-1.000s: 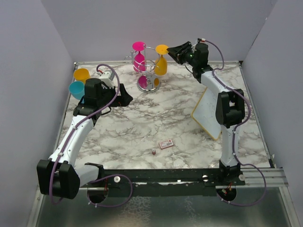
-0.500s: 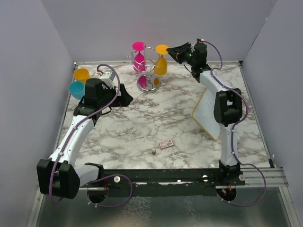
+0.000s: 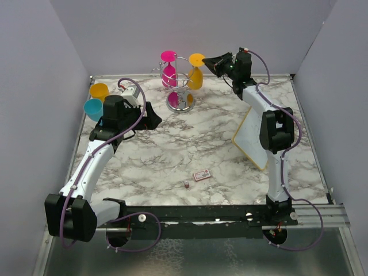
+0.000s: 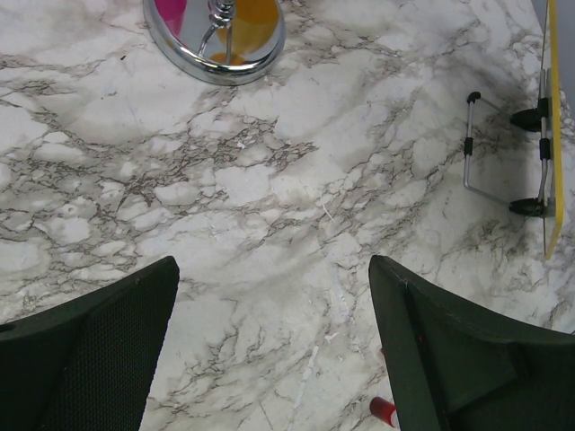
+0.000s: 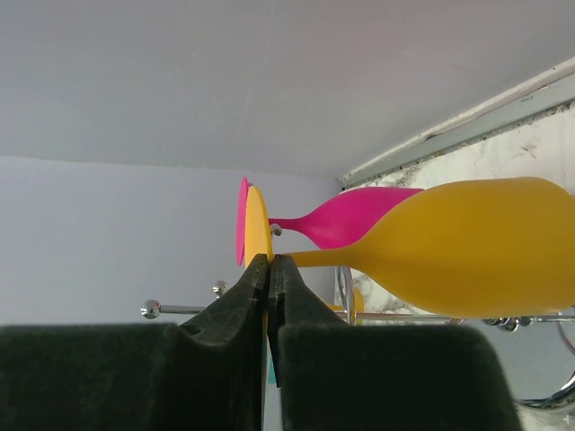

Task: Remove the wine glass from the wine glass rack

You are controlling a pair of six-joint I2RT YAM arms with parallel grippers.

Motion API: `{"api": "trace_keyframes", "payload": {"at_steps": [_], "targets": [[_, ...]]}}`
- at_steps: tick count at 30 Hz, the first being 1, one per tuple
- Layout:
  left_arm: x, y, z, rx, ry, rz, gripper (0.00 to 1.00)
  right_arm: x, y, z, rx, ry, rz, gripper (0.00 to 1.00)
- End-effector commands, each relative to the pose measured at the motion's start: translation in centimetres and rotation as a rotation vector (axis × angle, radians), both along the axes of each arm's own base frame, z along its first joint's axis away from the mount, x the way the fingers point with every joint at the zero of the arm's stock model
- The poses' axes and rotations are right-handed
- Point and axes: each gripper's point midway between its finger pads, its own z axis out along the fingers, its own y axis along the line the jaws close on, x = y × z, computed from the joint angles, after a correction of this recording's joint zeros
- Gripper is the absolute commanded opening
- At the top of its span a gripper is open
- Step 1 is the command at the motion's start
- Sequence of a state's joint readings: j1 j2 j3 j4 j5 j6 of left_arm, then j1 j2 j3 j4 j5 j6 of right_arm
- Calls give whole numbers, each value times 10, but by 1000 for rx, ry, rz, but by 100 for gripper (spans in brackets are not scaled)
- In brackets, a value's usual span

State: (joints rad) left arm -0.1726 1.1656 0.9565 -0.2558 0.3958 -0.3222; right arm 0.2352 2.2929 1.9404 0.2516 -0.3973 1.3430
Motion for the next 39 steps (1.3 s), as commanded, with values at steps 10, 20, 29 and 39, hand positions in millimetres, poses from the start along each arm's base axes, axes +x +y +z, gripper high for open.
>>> {"api": "trace_keyframes", "payload": {"at_steps": [10,20,29,39], "targets": [[2,0,7,14,-36,2,89,-5,-14,70,48,-60,-62,1],[2,0,8,16,-38,5,89,-7,-21,88,43,-81,-83,1],[2,0,7,17,-36,4,89,-2,-31,78,30,-55,-111,1],[2,1,5,20,-31,6,89,16,-54,64,2,-43,-160,1]]}}
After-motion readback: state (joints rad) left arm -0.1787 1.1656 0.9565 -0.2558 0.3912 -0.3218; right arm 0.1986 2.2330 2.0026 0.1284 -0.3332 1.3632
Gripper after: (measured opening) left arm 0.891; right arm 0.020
